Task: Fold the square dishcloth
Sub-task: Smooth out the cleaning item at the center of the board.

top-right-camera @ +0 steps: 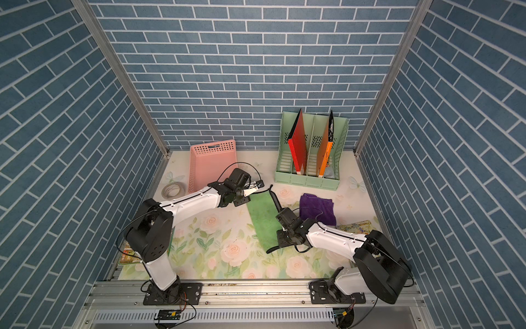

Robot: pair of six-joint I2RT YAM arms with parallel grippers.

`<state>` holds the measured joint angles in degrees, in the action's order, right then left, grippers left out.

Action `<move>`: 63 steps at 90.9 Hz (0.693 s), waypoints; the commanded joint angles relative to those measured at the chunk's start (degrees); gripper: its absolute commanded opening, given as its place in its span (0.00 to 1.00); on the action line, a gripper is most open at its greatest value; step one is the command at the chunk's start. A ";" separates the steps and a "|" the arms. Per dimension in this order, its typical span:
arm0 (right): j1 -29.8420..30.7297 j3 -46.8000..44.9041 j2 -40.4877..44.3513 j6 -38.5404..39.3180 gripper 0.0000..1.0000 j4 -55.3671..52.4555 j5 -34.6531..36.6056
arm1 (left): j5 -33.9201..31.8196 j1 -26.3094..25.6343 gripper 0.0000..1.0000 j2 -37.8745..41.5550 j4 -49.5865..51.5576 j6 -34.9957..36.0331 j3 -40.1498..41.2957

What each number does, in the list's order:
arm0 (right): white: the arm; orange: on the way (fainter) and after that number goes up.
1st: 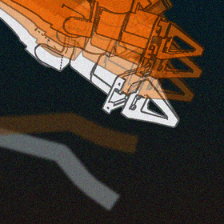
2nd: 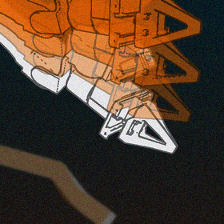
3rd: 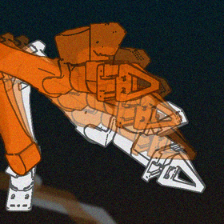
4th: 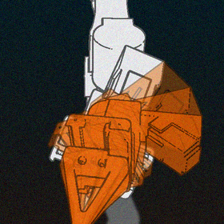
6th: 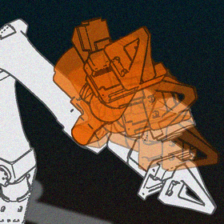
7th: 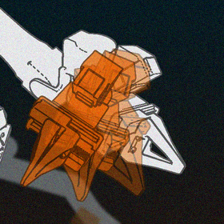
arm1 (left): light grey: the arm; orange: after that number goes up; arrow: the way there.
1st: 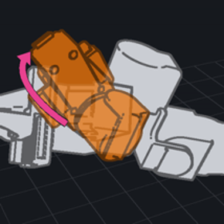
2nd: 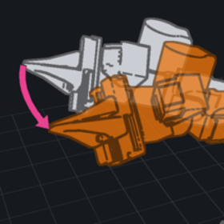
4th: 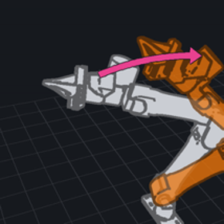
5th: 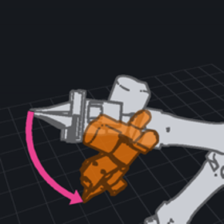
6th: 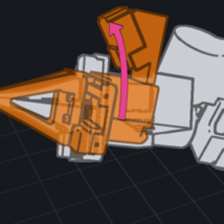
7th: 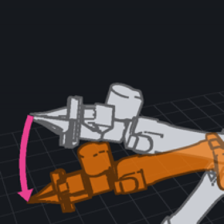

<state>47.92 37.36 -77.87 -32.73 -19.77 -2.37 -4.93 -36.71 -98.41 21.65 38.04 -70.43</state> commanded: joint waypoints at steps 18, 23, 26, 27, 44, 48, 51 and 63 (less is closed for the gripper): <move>-2.77 7.52 -0.27 3.08 0.00 -4.07 -0.90 | 11.43 -4.99 0.57 -0.34 10.03 -7.07 1.98; -2.82 7.52 0.31 2.92 0.00 -3.98 -1.38 | 10.88 -5.72 0.55 -2.78 10.28 -8.05 0.21; -2.83 6.95 0.79 2.69 0.00 -3.68 -1.56 | 11.21 -5.97 0.55 -3.62 9.79 -8.85 -0.16; -2.83 6.68 0.92 2.59 0.00 -3.56 -1.61 | 11.41 -6.03 0.55 -3.89 9.45 -9.07 -0.15; -4.19 -0.31 2.52 0.68 0.06 -2.28 -1.36 | 13.48 -6.60 0.54 -9.26 6.06 -10.98 -2.45; -5.69 -1.48 3.15 0.18 0.06 -1.82 -1.38 | 13.60 -6.81 0.53 -10.74 5.95 -11.12 -3.51; -6.77 -2.04 3.77 -0.07 0.09 -1.67 -1.56 | 13.63 -7.10 0.53 -11.53 5.68 -11.14 -4.01; -10.16 -3.17 8.02 -0.50 0.42 -1.55 -4.01 | 13.77 -7.85 0.53 -12.38 6.51 -10.49 -5.99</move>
<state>39.70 34.83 -73.93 -32.69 -21.58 -4.29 7.66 -43.57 -110.37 27.99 27.97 -74.19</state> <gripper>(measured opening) 0.373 0.528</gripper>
